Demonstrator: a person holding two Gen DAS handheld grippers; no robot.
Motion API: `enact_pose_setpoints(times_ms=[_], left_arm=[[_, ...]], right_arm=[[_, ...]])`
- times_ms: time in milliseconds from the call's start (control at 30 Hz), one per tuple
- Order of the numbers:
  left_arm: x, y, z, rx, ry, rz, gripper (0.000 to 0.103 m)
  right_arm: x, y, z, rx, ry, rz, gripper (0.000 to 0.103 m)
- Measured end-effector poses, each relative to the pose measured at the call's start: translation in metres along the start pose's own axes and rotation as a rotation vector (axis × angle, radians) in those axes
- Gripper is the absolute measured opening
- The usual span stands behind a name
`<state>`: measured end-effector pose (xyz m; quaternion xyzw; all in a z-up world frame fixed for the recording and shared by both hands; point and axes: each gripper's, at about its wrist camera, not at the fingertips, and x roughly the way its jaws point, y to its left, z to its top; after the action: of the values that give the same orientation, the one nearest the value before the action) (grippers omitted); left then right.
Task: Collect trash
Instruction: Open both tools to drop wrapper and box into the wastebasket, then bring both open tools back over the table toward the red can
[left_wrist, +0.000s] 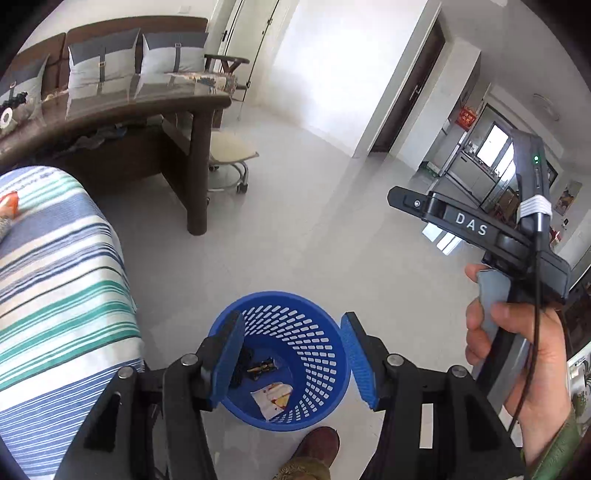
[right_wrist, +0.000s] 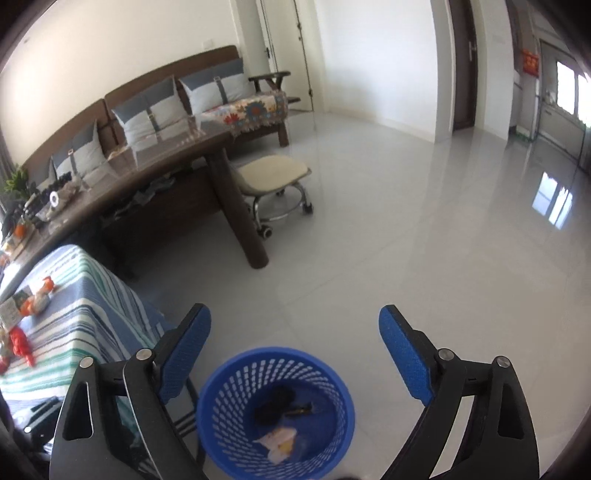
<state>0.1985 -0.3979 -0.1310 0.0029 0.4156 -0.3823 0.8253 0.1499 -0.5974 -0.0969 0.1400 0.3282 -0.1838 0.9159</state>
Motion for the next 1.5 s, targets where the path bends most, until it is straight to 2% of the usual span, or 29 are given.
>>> enact_pose_setpoints(times_ms=[33,100,167,233,300,400,500,667,767,867,967,1167,1300,1367,1500], left_arm=[[-0.019,-0.001,-0.001,0.006,-0.031,0.01,0.07],[-0.056,0.001,-0.005,0.006,-0.092,0.031,0.081],[-0.087,0.007,-0.015,0.003,-0.124,0.049,0.084],[-0.107,0.02,-0.028,-0.003,-0.11,0.079,0.085],[-0.124,0.037,-0.044,-0.012,-0.077,0.122,0.085],[-0.138,0.073,-0.072,0.003,-0.015,0.201,0.085],[-0.153,0.116,-0.101,-0.022,0.053,0.292,0.085],[-0.187,0.185,-0.129,-0.057,0.093,0.409,0.085],[-0.198,0.223,-0.134,-0.082,0.104,0.458,0.085],[-0.206,0.258,-0.139,-0.127,0.111,0.488,0.085],[-0.216,0.278,-0.141,-0.158,0.091,0.494,0.085],[-0.222,0.296,-0.143,-0.138,0.08,0.5,0.087],[-0.226,0.305,-0.141,-0.128,0.094,0.491,0.087],[-0.23,0.316,-0.138,-0.14,0.107,0.502,0.087],[-0.251,0.348,-0.125,-0.161,0.068,0.496,0.087]], right_arm=[[-0.016,0.007,0.003,-0.017,-0.065,-0.011,0.101],[-0.043,0.025,0.007,-0.044,-0.169,-0.014,0.101],[-0.065,0.044,0.008,-0.053,-0.242,0.005,0.102],[-0.079,0.066,0.007,-0.051,-0.285,0.047,0.102],[-0.082,0.092,0.005,-0.061,-0.292,0.103,0.102],[-0.078,0.142,-0.008,-0.147,-0.245,0.169,0.102],[-0.073,0.196,-0.033,-0.244,-0.172,0.251,0.102],[-0.062,0.282,-0.085,-0.413,-0.003,0.445,0.102],[-0.051,0.321,-0.119,-0.517,0.108,0.504,0.102],[-0.041,0.344,-0.145,-0.604,0.17,0.505,0.102],[-0.036,0.357,-0.155,-0.625,0.213,0.508,0.102],[-0.029,0.367,-0.156,-0.623,0.271,0.517,0.102],[-0.026,0.377,-0.161,-0.659,0.304,0.493,0.102],[-0.025,0.383,-0.165,-0.693,0.305,0.466,0.103],[-0.026,0.384,-0.166,-0.694,0.3,0.475,0.103]])
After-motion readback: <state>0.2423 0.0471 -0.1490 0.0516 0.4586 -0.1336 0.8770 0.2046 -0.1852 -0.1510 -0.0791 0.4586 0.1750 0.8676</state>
